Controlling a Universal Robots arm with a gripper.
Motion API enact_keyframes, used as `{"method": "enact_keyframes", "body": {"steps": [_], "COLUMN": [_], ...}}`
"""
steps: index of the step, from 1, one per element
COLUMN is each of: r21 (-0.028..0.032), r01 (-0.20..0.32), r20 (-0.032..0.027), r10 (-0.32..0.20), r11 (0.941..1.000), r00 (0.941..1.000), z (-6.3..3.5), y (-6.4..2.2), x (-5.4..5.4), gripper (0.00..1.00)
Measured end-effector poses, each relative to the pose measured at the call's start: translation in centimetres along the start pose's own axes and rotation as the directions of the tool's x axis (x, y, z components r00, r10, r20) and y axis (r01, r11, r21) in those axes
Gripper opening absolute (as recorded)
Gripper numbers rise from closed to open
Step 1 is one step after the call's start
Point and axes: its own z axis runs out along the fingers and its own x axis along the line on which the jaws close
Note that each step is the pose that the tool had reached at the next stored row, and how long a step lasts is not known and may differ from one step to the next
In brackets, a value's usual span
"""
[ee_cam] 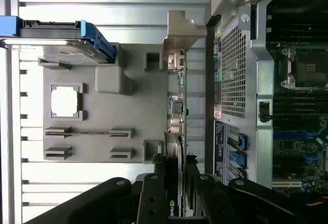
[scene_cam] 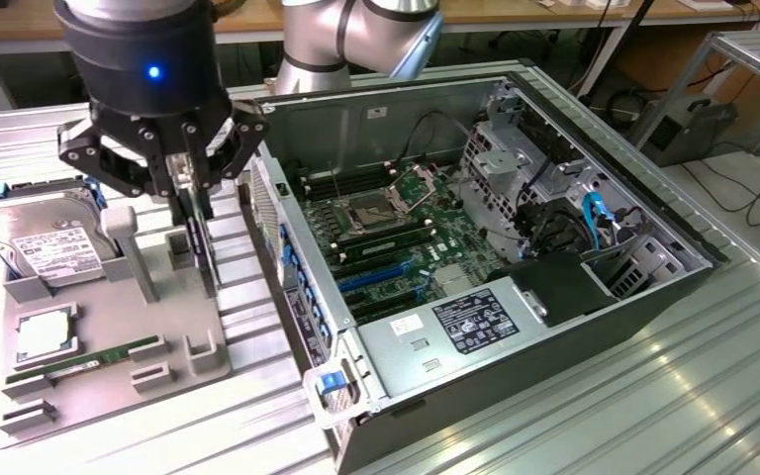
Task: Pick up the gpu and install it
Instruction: 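Pick up the gpu and move the gpu toward the slot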
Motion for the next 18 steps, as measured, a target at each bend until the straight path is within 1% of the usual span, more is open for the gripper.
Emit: {"method": "enact_keyframes", "body": {"steps": [2, 5, 8, 10, 12, 13, 14, 16, 18], "r21": [-0.0005, -0.0016, -0.0040, -0.0054, -0.0065, -0.0066, -0.0063, -0.0064, -0.0064], "r01": [0.000, 0.000, -0.001, -0.001, -0.001, -0.001, -0.002, -0.002, -0.002], "r20": [-0.0021, -0.0057, -0.0115, -0.0164, -0.0203, -0.0235, -0.0285, -0.0319, -0.0336], "r10": [0.000, 0.000, 0.001, 0.001, 0.001, 0.001, 0.001, 0.001, 0.001], "r11": [1.0000, 1.0000, 1.0000, 1.0000, 1.0000, 1.0000, 1.0000, 1.0000, 1.0000], "r00": [1.0000, 1.0000, 0.9999, 0.9999, 0.9998, 0.9997, 0.9996, 0.9995, 0.9994], "z": [-0.95, -2.64, -4.64, -5.57, -5.97, -6.06, -6.08, -6.04, -5.98], "y": [-0.26, -0.70, -1.01, -1.07, -1.10, -1.14, -1.19, -1.20, -1.21], "x": [-0.5, -1.6, -3.4, -4.5, -5.4, -5.9, -7.3, -9.0, -10.1], "gripper": [0.26, 0.26, 0.26, 0.26, 0.26, 0.26, 0.26, 0.26, 0.26]}}
